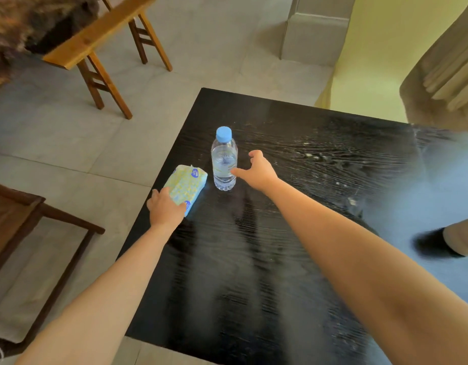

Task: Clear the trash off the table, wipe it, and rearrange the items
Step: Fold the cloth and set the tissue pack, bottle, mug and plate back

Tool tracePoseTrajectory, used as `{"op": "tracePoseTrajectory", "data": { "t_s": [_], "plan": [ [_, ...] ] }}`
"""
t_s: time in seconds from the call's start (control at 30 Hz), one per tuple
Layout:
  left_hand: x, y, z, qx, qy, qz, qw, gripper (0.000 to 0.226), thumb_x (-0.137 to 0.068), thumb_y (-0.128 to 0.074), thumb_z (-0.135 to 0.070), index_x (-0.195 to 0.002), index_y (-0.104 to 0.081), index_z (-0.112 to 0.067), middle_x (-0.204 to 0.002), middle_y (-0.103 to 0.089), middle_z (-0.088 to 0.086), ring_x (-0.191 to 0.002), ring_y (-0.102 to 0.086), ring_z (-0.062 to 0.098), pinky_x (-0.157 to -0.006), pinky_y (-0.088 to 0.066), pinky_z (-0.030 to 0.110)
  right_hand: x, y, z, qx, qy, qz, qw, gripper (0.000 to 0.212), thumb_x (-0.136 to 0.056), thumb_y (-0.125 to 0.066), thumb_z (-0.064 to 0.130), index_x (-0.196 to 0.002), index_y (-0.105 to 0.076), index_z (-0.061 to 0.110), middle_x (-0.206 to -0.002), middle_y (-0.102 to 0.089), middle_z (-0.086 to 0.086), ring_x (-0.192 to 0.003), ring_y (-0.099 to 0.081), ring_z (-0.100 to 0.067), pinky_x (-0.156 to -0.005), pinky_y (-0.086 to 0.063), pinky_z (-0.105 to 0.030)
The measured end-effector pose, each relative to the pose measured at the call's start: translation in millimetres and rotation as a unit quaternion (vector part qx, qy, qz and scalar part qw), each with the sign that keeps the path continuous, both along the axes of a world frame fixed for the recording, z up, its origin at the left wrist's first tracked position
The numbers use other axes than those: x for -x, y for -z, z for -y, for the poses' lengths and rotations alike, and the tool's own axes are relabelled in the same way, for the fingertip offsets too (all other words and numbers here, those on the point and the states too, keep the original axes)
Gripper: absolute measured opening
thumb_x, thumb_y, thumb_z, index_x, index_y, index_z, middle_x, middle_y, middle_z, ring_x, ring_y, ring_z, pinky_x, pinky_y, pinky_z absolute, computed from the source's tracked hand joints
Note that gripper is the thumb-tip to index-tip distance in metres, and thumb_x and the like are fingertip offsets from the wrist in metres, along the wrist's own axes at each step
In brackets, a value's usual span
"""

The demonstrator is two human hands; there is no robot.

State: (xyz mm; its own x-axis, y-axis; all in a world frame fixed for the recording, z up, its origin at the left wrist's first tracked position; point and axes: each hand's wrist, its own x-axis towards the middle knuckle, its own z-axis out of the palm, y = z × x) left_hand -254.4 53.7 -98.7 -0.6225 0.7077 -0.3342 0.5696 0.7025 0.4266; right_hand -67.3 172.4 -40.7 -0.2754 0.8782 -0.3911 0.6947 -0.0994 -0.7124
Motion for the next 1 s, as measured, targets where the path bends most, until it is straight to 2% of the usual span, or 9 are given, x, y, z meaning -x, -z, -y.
{"op": "tracePoseTrajectory", "data": {
  "t_s": [0.17,0.27,0.37,0.47,0.53,0.6,0.7,0.9,1.0],
  "plan": [
    [-62.6,-39.9,-2.0,0.039,0.039,-0.05,0.997,0.052,-0.086,-0.057,-0.024,-0.134,-0.042,-0.008,-0.14,-0.036,0.015,-0.129,-0.03,0.036,-0.096,-0.04,0.048,-61.4,-27.4,-2.8,0.055,-0.089,0.096,0.99,0.077,-0.085,-0.066,0.035,-0.143,-0.029,0.001,-0.143,-0.043,-0.015,-0.131,-0.043,-0.029,-0.1,-0.039,-0.034],
    [-111.4,-65.7,-14.7,0.087,0.119,-0.008,0.989,0.052,-0.088,-0.053,-0.028,-0.136,-0.043,-0.011,-0.14,-0.042,0.015,-0.129,-0.037,0.035,-0.1,-0.039,0.042,-113.8,-46.7,-5.5,0.107,-0.131,0.135,0.976,0.073,-0.088,-0.063,0.036,-0.144,-0.03,0.004,-0.147,-0.039,-0.011,-0.131,-0.043,-0.031,-0.102,-0.041,-0.041],
    [-169.3,-102.1,-32.0,0.135,0.237,0.024,0.962,0.05,-0.093,-0.047,-0.031,-0.138,-0.043,-0.009,-0.142,-0.044,0.013,-0.129,-0.043,0.03,-0.1,-0.039,0.034,-173.0,-69.1,-4.5,0.151,-0.148,0.165,0.963,0.067,-0.09,-0.061,0.036,-0.144,-0.033,0.008,-0.149,-0.038,-0.009,-0.131,-0.043,-0.031,-0.104,-0.044,-0.046],
    [-230.6,-136.0,-49.4,0.166,0.334,0.034,0.927,0.044,-0.098,-0.041,-0.03,-0.131,-0.048,-0.002,-0.136,-0.048,0.017,-0.126,-0.046,0.031,-0.084,-0.041,0.03,-234.1,-91.1,-1.2,0.175,-0.149,0.193,0.954,0.066,-0.089,-0.061,0.039,-0.145,-0.034,0.014,-0.149,-0.039,-0.007,-0.13,-0.045,-0.029,-0.104,-0.044,-0.046],
    [-265.6,-146.1,-59.5,0.177,0.368,0.048,0.911,0.039,-0.098,-0.041,-0.033,-0.121,-0.053,-0.004,-0.12,-0.05,0.015,-0.12,-0.05,0.029,-0.08,-0.046,0.03,-273.9,-101.7,2.2,0.181,-0.142,0.207,0.951,0.064,-0.089,-0.061,0.04,-0.143,-0.037,0.016,-0.148,-0.04,-0.006,-0.13,-0.046,-0.027,-0.105,-0.044,-0.047],
    [-297.9,-149.3,-68.5,0.182,0.385,0.063,0.903,0.041,-0.096,-0.043,-0.039,-0.13,-0.05,-0.017,-0.13,-0.048,0.007,-0.12,-0.049,0.025,-0.092,-0.05,0.038,-313.7,-108.8,7.6,0.195,-0.129,0.216,0.948,0.061,-0.089,-0.061,0.04,-0.142,-0.04,0.017,-0.148,-0.041,-0.006,-0.131,-0.046,-0.027,-0.104,-0.043,-0.048],
    [-348.0,-154.0,-77.4,0.184,0.426,0.06,0.884,0.046,-0.095,-0.045,-0.042,-0.136,-0.045,-0.024,-0.148,-0.037,0.0,-0.128,-0.045,0.024,-0.097,-0.049,0.042,-371.2,-115.2,19.9,0.205,-0.097,0.224,0.948,0.06,-0.089,-0.061,0.037,-0.142,-0.04,0.017,-0.145,-0.044,-0.006,-0.128,-0.049,-0.027,-0.103,-0.044,-0.048],
    [-453.7,-147.9,-86.9,0.186,0.489,0.067,0.85,0.049,-0.093,-0.051,-0.039,-0.138,-0.043,-0.02,-0.146,-0.039,0.005,-0.13,-0.044,0.026,-0.1,-0.046,0.044,-479.2,-104.5,52.0,0.203,0.005,0.22,0.954,0.049,-0.09,-0.059,0.033,-0.134,-0.049,0.014,-0.13,-0.053,-0.003,-0.102,-0.062,-0.02,-0.094,-0.052,-0.045],
    [-502.1,-134.9,-90.2,0.18,0.496,0.074,0.846,0.061,-0.089,-0.058,-0.038,-0.143,-0.036,-0.02,-0.149,-0.035,0.007,-0.131,-0.042,0.028,-0.1,-0.045,0.043,-529.7,-91.4,69.6,0.215,0.041,0.219,0.951,0.054,-0.089,-0.059,0.034,-0.136,-0.044,0.011,-0.135,-0.052,-0.004,-0.104,-0.063,-0.021,-0.091,-0.054,-0.041]
  ]
}}
